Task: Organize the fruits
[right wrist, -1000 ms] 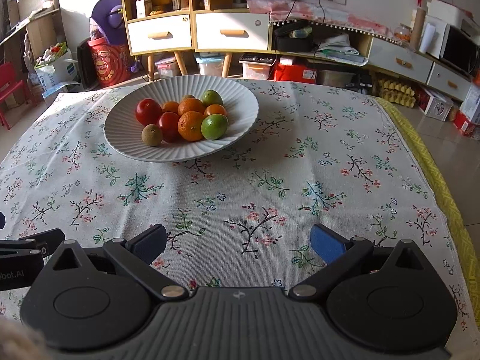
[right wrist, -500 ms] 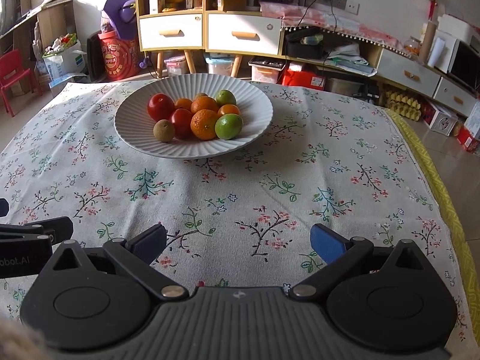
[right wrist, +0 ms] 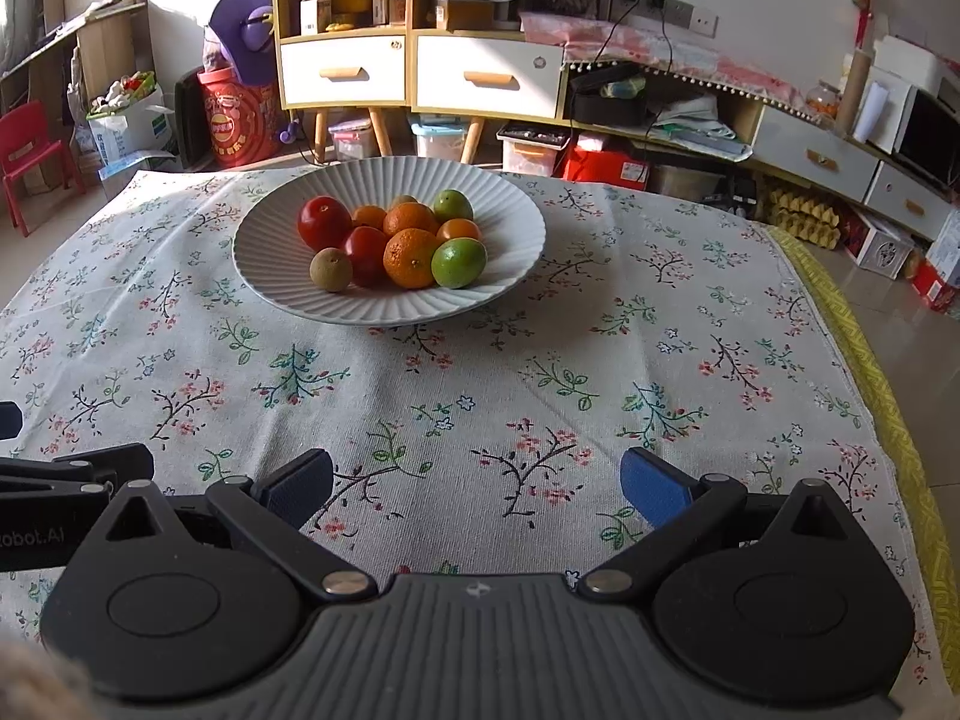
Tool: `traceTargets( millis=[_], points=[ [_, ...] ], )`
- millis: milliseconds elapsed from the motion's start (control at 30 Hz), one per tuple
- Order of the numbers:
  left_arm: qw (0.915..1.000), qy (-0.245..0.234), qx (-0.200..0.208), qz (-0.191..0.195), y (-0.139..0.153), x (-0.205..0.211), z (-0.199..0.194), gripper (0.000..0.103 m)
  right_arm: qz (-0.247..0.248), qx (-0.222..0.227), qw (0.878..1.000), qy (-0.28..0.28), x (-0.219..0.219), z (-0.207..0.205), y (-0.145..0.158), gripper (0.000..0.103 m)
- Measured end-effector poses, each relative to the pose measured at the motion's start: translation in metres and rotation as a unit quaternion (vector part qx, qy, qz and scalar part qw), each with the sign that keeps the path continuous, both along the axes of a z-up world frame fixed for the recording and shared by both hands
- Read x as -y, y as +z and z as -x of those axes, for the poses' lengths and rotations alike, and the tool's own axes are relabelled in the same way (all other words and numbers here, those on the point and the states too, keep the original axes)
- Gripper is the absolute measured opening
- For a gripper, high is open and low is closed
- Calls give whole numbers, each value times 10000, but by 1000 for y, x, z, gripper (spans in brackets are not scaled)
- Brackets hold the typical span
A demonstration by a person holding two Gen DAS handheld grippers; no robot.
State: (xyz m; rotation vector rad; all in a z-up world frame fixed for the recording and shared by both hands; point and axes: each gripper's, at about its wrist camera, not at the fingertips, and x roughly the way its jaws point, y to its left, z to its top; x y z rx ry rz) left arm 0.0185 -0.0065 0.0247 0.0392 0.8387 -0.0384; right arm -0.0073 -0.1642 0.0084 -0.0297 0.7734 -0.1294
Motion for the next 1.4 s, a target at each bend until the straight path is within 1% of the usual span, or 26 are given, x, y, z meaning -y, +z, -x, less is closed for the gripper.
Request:
traceTargets(
  millis=[1400],
  points=[
    [10000,-65,-38,54,0,2,0,96,24,-5,10000,19,-2,0,0,102]
  ],
)
